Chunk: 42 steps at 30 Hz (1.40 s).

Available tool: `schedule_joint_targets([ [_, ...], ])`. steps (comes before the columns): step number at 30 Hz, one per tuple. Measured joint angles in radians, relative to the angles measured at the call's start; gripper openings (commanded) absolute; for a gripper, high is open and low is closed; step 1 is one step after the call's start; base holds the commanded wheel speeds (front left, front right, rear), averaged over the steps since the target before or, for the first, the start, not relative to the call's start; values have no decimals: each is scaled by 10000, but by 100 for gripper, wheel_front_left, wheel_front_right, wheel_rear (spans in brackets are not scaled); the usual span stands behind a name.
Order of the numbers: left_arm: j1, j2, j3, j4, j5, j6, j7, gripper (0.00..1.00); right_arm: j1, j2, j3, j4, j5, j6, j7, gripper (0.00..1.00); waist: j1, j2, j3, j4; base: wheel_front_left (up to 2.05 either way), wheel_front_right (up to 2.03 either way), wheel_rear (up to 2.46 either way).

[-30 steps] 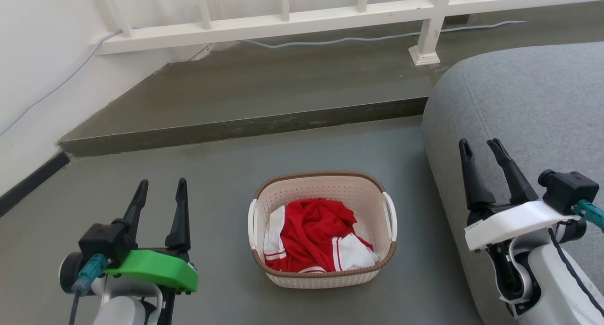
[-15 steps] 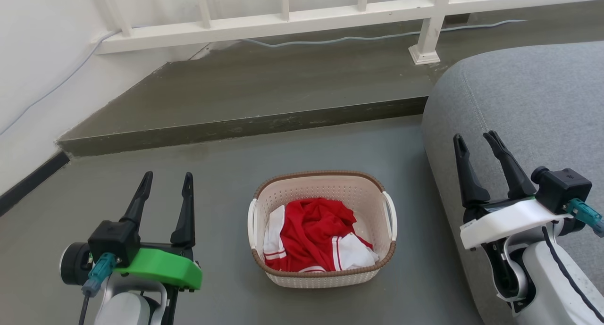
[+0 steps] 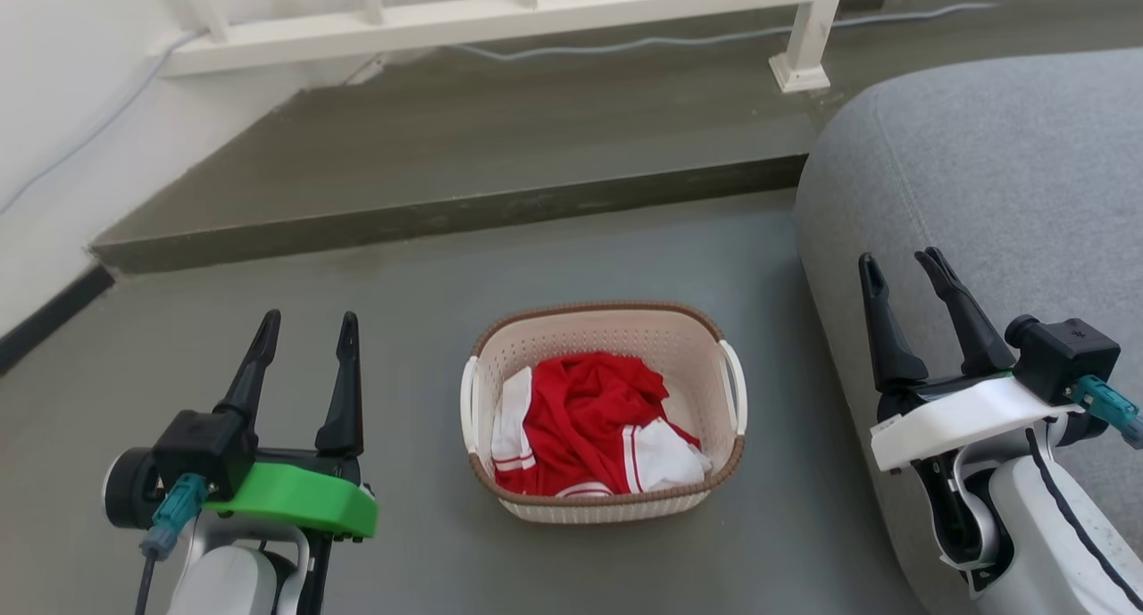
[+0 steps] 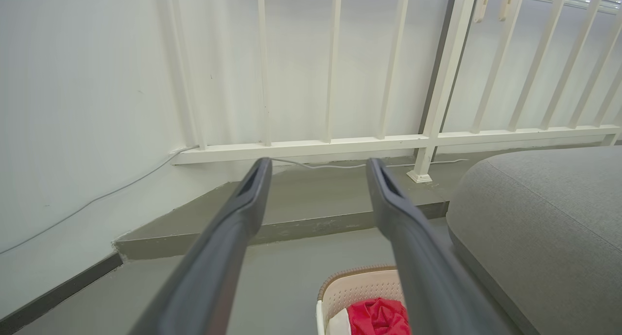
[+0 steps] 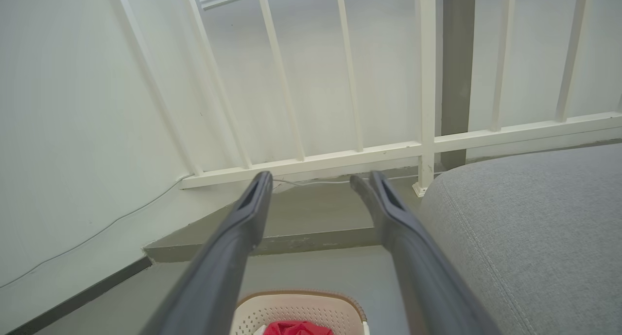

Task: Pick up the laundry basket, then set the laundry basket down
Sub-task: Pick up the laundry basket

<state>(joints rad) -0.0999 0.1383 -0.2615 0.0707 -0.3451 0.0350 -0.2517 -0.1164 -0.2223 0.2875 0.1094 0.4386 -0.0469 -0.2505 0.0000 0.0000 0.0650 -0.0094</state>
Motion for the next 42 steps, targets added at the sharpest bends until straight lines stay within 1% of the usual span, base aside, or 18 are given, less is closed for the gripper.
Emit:
schedule_joint_targets([
  [4, -90, -2, 15, -144, 29, -10, 0, 100, -40, 4, -23, -31, -75, 0, 0, 100, 0, 0, 349, -45, 0, 0, 0],
  [10, -449, 2, 12, -180, 58, -150, 0, 100, -288, 36, -140, -107, -82, -4, 0, 100, 0, 0, 869, -103, 0, 0, 0],
  [13, -622, 2, 8, -188, 58, -236, 0, 100, -434, 61, -182, -157, -84, -8, 0, 100, 0, 0, 1213, -136, 0, 0, 0],
  [15, -761, 4, 2, -192, 58, -263, 0, 100, -523, 98, -221, -178, -86, -73, 0, 100, 0, 0, 1453, -155, 0, 0, 0],
  [20, -1267, 2, -4, -151, 50, -430, 0, 100, -954, 113, -272, -215, -176, -73, -2, 100, 0, 0, 2195, -193, 0, 0, 0],
  [25, -1705, -6, 40, -96, -6, -502, 0, 100, -1299, 107, -330, -174, -213, -73, -4, 100, 0, 0, 2815, -204, 0, 0, 0],
  [37, -2696, -79, 65, 516, -173, -792, -2, 100, -2052, 201, -520, 399, -263, -82, -12, 100, 1, 0, 4190, -147, 0, 0, 0],
  [42, -3213, -236, 40, 874, -234, -953, -2, 100, -2412, 224, -593, 775, -263, -96, -12, 100, 1, 0, 4734, -115, 0, 0, 0],
])
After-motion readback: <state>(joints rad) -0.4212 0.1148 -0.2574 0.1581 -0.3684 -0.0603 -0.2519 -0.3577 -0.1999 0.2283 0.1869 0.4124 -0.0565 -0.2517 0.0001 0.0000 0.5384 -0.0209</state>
